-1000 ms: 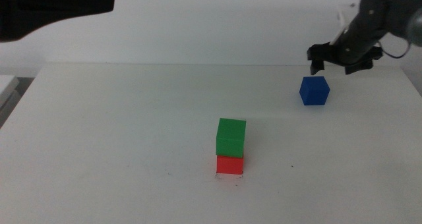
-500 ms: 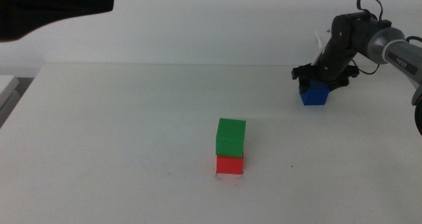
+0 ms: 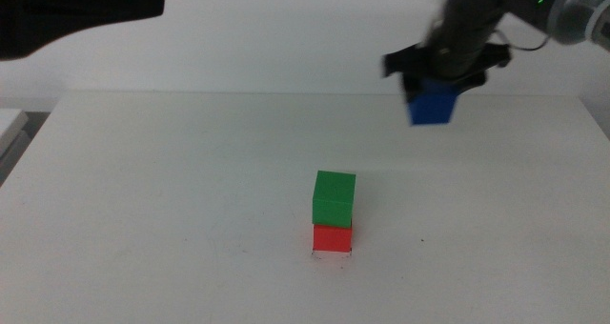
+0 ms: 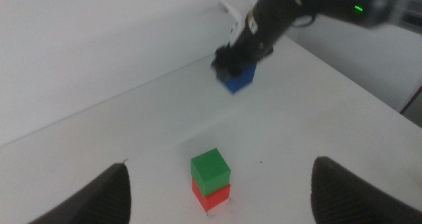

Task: Stack red cubes first, then green, then blue cubes in a specific spot.

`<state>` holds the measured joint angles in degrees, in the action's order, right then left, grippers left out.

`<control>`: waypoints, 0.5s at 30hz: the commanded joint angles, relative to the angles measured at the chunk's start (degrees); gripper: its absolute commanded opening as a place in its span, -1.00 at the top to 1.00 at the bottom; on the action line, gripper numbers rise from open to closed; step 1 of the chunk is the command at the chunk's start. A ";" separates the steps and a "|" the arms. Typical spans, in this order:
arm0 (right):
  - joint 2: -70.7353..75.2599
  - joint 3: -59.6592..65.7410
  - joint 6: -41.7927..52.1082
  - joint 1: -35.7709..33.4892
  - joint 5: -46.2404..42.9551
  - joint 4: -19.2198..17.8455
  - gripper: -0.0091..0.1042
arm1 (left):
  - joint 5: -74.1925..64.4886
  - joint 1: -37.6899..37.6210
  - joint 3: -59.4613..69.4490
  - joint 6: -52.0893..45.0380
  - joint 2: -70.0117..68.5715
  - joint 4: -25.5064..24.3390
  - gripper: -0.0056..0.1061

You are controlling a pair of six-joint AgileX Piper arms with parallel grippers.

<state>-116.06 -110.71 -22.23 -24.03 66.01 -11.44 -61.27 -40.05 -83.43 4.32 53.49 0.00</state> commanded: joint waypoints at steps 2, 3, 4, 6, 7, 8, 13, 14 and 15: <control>6.55 6.40 -11.66 -8.73 2.68 -4.95 0.69 | 1.11 -0.02 -0.12 0.06 -0.18 0.00 -0.76; 7.40 7.32 -12.95 -10.61 2.95 -4.95 0.68 | 1.11 -0.02 -0.12 0.06 -0.18 0.00 -0.76; 8.14 8.08 -15.25 -12.63 3.21 -4.95 0.67 | 1.11 -0.02 -0.12 0.06 -0.18 0.00 -0.76; 8.46 8.41 -19.21 -15.85 3.95 -4.93 0.67 | 1.11 -0.02 -0.12 0.06 -0.18 0.00 -0.76; 8.36 8.41 -21.07 -17.12 3.95 -4.93 0.67 | 1.11 -0.02 -0.12 0.06 -0.18 0.00 -0.76; 8.25 8.41 -22.88 -18.19 3.76 -4.93 0.67 | 1.11 -0.02 -0.12 0.06 -0.18 0.00 -0.76; 6.94 8.41 -26.84 -20.48 1.83 -4.83 0.67 | 1.11 -0.02 -0.12 0.06 -0.18 0.00 -0.76; 6.46 8.41 -27.30 -20.49 1.73 -4.83 0.67 | 1.11 -0.02 -0.12 0.06 -0.18 0.00 -0.76; 5.51 8.41 -27.83 -20.58 1.60 -4.97 0.66 | 1.11 -0.02 -0.12 0.06 -0.18 0.00 -0.76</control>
<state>-110.15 -102.66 -49.03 -44.43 67.91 -15.07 -61.27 -40.05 -83.43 4.32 53.49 0.00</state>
